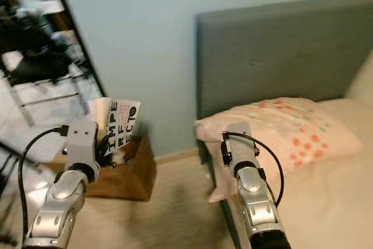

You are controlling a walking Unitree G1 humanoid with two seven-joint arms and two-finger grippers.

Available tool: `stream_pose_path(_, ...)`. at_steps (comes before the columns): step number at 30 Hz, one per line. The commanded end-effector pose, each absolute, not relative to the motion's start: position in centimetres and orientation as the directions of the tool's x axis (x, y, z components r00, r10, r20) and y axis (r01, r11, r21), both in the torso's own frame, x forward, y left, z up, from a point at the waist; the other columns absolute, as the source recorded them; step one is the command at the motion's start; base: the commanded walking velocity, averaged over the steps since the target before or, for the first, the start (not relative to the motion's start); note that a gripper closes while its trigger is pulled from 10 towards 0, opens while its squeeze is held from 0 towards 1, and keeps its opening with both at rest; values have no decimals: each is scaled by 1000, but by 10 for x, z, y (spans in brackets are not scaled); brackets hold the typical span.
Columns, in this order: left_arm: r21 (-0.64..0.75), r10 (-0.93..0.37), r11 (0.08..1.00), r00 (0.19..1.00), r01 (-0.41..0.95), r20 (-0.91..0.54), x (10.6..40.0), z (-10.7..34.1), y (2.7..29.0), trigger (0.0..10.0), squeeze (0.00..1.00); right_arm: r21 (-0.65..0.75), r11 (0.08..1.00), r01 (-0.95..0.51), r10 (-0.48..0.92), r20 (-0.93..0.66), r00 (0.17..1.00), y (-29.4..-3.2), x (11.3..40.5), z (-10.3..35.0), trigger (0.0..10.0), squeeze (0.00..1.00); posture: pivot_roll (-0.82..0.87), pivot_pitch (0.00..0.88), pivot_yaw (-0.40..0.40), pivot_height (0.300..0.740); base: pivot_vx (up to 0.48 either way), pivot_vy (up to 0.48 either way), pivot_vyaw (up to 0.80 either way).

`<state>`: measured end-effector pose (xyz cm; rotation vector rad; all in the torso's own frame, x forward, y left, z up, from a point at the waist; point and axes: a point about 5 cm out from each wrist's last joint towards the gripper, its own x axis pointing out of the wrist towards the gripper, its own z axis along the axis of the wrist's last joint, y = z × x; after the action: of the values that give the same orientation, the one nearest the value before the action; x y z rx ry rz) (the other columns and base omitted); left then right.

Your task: Clean up the room

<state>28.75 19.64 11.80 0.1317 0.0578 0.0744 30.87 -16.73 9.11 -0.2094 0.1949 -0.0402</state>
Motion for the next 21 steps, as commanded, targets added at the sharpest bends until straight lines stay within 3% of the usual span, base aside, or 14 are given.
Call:
stream_pose_path(1,137,81,988,997,-78,-17,289,124,198,10000,0,-194,981,28,-71,-219,973,-169,304,85,10000,0,-45,54,32,740,0,0,-800)
stream_pose_path(13,119,96,989,995,-92,-24,293,122,201,10000,0,-185,981,52,-93,-224,970,-174,304,83,10000,0,-49,55,36,740,0,0,-800)
stream_pose_path(21,78,35,996,998,-30,-55,293,119,200,10000,0,-184,982,48,-90,-228,970,-175,303,84,10000,0,-57,59,35,740,0,0,-800)
